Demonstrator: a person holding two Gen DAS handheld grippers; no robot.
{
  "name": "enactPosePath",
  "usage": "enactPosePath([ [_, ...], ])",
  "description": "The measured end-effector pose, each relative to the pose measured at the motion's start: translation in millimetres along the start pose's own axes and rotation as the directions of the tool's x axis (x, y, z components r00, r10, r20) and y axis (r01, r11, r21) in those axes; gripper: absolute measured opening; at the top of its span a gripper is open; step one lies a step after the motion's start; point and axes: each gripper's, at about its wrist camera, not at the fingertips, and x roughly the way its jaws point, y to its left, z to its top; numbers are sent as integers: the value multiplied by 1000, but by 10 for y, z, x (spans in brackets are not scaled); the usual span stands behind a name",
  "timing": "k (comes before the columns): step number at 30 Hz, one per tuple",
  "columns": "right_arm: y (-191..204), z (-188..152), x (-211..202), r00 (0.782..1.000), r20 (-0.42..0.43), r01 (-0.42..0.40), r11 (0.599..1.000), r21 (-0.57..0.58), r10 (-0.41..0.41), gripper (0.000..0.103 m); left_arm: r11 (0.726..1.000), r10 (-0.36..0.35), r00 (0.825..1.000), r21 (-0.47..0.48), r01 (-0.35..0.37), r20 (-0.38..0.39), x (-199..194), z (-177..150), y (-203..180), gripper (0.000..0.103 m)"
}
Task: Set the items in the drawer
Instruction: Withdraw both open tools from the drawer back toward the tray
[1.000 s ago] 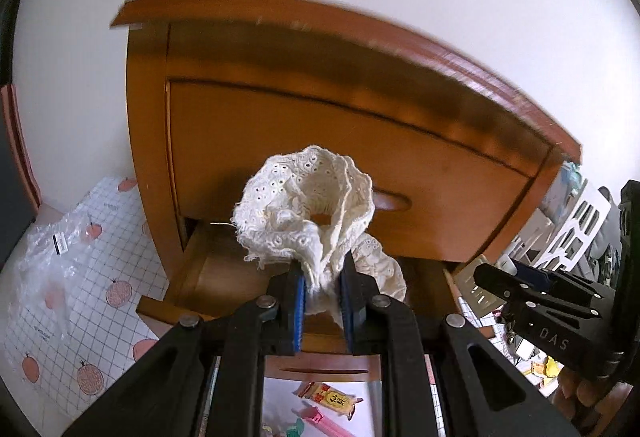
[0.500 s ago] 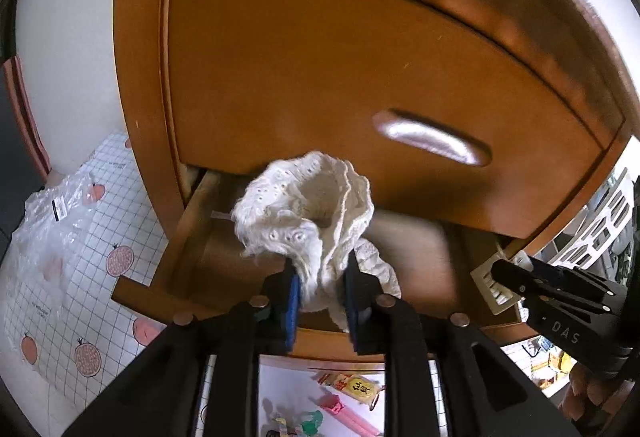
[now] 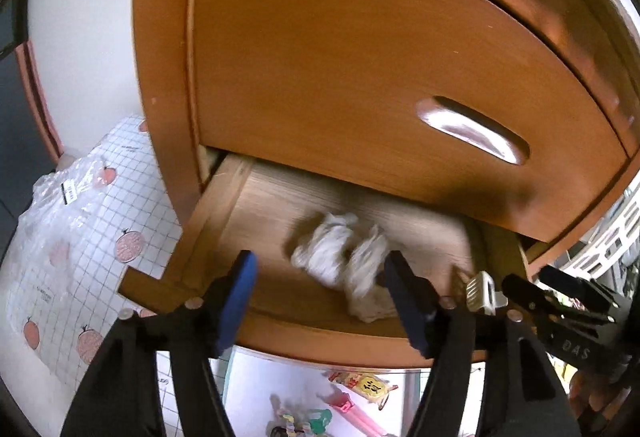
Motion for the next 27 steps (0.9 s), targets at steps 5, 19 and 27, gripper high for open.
enactPosePath([
  [5, -24, -64, -36, 1000, 8, -11, 1000, 4, 11, 99, 999, 40, 999, -15, -40, 5, -23, -48, 71, 85],
  [19, -27, -164, -187, 998, 53, -17, 999, 27, 16, 103, 998, 57, 993, -40, -53, 99, -176, -117, 96, 103],
  [27, -46, -443, -592, 986, 160, -54, 997, 47, 46, 103, 1000, 21, 986, -23, -17, 165, -573, -306, 31, 103],
])
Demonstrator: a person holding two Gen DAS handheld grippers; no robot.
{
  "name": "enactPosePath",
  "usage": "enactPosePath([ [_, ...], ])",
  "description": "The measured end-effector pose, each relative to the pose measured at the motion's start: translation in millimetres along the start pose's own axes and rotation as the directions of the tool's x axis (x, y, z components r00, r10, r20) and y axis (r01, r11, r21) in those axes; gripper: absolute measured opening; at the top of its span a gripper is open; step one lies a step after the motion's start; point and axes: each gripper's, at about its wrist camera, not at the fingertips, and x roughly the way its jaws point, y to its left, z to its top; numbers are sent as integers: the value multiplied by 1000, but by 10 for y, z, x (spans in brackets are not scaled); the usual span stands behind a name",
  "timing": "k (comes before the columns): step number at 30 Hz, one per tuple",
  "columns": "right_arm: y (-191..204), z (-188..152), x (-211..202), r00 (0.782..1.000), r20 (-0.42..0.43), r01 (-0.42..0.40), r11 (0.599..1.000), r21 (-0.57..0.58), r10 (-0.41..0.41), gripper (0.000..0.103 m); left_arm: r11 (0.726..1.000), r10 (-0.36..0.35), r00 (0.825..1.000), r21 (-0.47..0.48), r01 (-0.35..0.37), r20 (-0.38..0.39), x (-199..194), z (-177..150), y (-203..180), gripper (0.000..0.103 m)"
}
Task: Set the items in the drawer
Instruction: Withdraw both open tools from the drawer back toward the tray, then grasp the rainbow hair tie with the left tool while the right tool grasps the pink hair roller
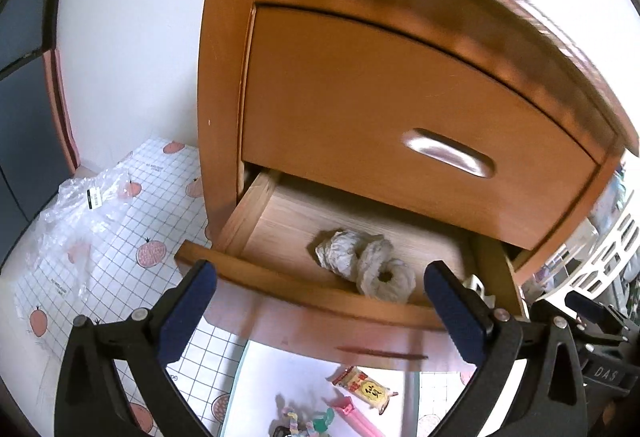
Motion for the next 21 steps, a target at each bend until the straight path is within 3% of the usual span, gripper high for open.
enactPosePath([
  [11, -29, -624, -358, 999, 30, -23, 1000, -4, 23, 103, 998, -43, 997, 55, 40, 58, -439, -490, -34, 103],
  [15, 18, -943, -206, 999, -31, -24, 999, -24, 23, 103, 996, -67, 997, 59, 65, 26, -423, -756, -7, 103],
  [21, 94, -1412, 148, 990, -136, -36, 999, -19, 33, 103, 997, -46, 993, 60, 53, -107, -167, -1123, 68, 103],
])
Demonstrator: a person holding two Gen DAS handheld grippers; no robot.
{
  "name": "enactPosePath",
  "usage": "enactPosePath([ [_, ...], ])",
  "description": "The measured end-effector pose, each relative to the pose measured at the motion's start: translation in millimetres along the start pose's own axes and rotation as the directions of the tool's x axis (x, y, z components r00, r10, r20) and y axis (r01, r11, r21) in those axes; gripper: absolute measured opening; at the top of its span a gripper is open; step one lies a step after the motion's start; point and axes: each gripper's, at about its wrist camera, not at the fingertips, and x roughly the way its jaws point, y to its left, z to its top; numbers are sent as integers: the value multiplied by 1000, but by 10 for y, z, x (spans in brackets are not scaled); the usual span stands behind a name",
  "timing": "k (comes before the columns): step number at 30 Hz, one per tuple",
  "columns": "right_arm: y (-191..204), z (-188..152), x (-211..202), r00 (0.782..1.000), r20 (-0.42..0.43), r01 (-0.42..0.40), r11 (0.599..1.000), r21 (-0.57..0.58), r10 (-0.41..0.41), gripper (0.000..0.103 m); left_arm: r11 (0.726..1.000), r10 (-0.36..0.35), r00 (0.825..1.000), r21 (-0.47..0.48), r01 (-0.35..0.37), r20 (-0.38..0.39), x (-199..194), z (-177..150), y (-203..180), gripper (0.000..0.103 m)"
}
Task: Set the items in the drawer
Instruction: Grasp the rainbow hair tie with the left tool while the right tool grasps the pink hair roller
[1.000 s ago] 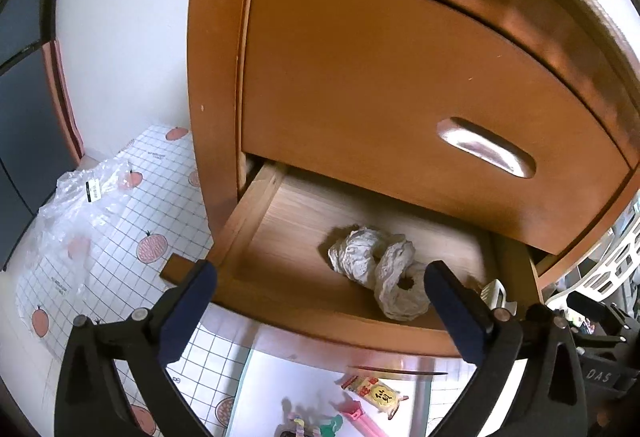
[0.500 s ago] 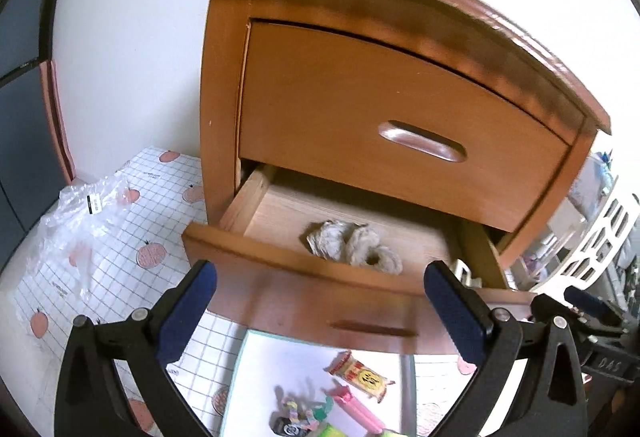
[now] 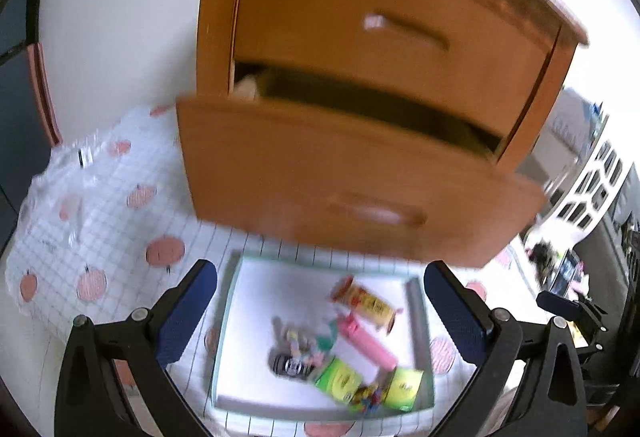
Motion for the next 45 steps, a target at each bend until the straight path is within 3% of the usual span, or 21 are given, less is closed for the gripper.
enactPosePath([
  [6, 67, -354, 410, 995, -88, -35, 999, 17, 36, 96, 998, 4, 992, -54, -11, -130, 376, -342, 158, 103],
  [13, 188, -661, 822, 983, -171, -68, 998, -16, 65, 90, 994, -11, 962, -112, -20, -272, 871, -695, 329, 102],
  [17, 176, -744, 1079, 975, -213, -69, 998, -9, 65, 81, 987, -38, 944, -162, -17, -328, 1111, -843, 435, 89],
  [21, 201, -720, 1292, 970, -237, -65, 997, -31, 56, 76, 981, -53, 933, -194, -18, -356, 1261, -915, 512, 74],
  [29, 293, -602, 1644, 960, -278, -40, 995, -94, 13, 62, 978, -76, 915, -207, -9, -397, 1462, -989, 558, 55],
  [36, 349, -540, 1867, 951, -310, -40, 989, -141, -6, 53, 978, -85, 911, -210, -1, -404, 1568, -966, 549, 54],
  [38, 365, -529, 1912, 948, -318, -38, 989, -144, -10, 47, 978, -86, 910, -210, -1, -406, 1602, -962, 545, 54],
  [41, 356, -525, 1958, 945, -327, -38, 990, -136, -9, 41, 978, -84, 905, -208, -4, -416, 1659, -954, 551, 46],
  [45, 359, -528, 1957, 947, -322, -44, 989, -138, -3, 35, 977, -83, 902, -211, -9, -423, 1693, -968, 561, 45],
])
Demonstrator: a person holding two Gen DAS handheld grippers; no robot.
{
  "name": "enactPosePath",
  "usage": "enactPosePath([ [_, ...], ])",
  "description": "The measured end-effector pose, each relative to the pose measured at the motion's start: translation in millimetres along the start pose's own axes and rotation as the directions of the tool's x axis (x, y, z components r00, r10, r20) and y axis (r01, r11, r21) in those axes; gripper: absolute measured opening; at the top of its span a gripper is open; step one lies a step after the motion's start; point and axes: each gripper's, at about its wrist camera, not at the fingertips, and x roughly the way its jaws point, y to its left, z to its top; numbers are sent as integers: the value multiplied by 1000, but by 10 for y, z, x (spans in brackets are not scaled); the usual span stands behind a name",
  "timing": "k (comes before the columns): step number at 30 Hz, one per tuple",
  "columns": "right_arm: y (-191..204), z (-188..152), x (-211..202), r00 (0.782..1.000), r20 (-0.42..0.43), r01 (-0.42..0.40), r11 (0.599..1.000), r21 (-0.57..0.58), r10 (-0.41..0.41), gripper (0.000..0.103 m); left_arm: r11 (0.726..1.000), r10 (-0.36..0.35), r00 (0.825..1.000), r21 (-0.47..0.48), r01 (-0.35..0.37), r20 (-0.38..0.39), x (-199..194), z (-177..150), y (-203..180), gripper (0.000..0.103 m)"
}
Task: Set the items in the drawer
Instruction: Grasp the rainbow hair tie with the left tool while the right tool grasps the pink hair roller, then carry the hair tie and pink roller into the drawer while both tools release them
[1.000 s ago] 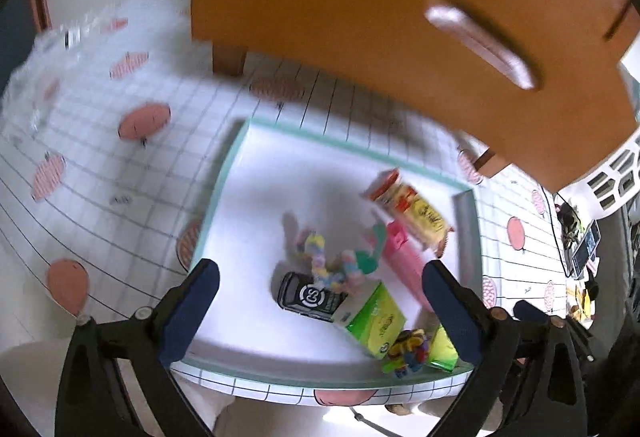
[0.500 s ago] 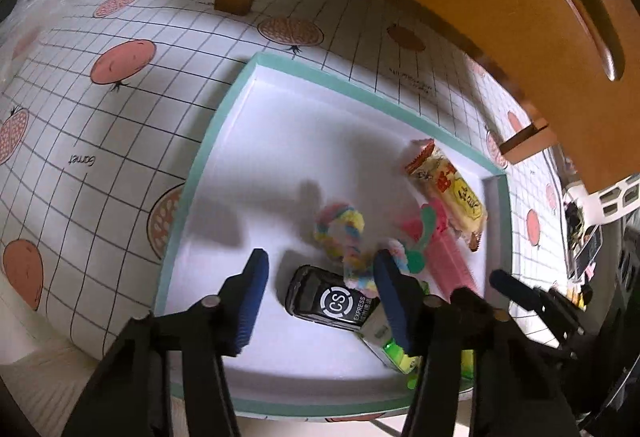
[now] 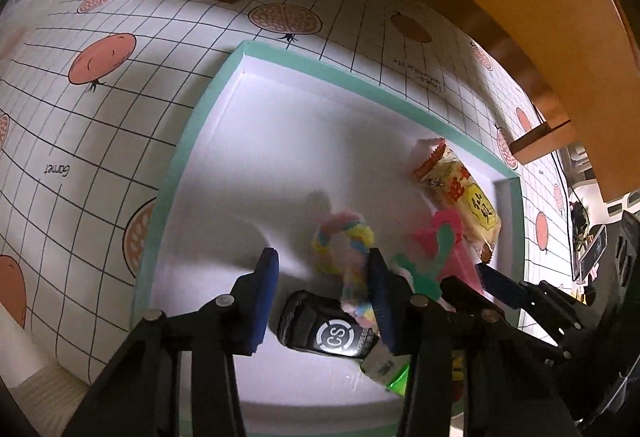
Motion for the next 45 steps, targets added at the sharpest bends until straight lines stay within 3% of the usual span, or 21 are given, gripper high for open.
enactPosePath([
  [8, 30, -22, -100, 999, 26, -23, 1000, 2, 23, 30, 1000, -10, 1000, 8, 10, 18, -10, 18, -4, 22],
  [11, 34, -25, -168, 999, 39, -25, 1000, 2, 24, 30, 1000, -17, 999, 17, 16, 36, -53, 23, -5, 9],
  [18, -12, -48, -370, 997, 71, -34, 999, 19, 32, 29, 999, -30, 997, -14, 31, 73, -187, -18, 51, 8],
  [25, -42, -88, -736, 991, 132, -42, 999, 31, 37, 29, 998, -39, 981, -35, 46, 191, -665, -101, 68, 8],
  [31, -21, -57, -1378, 968, 246, -52, 999, 6, 49, 29, 995, -96, 938, 44, 86, 332, -1362, 26, -176, 8],
  [36, 27, 49, -1988, 932, 359, -59, 998, -8, 58, 29, 986, -155, 885, 130, 108, 440, -1995, 97, -456, 8],
  [39, 75, 99, -2263, 912, 405, -59, 998, -22, 62, 29, 978, -180, 860, 181, 104, 478, -2246, 131, -615, 8],
  [45, 173, 262, -2669, 879, 474, -23, 998, -61, 49, 29, 963, -222, 826, 250, 103, 518, -2627, 211, -854, 8],
])
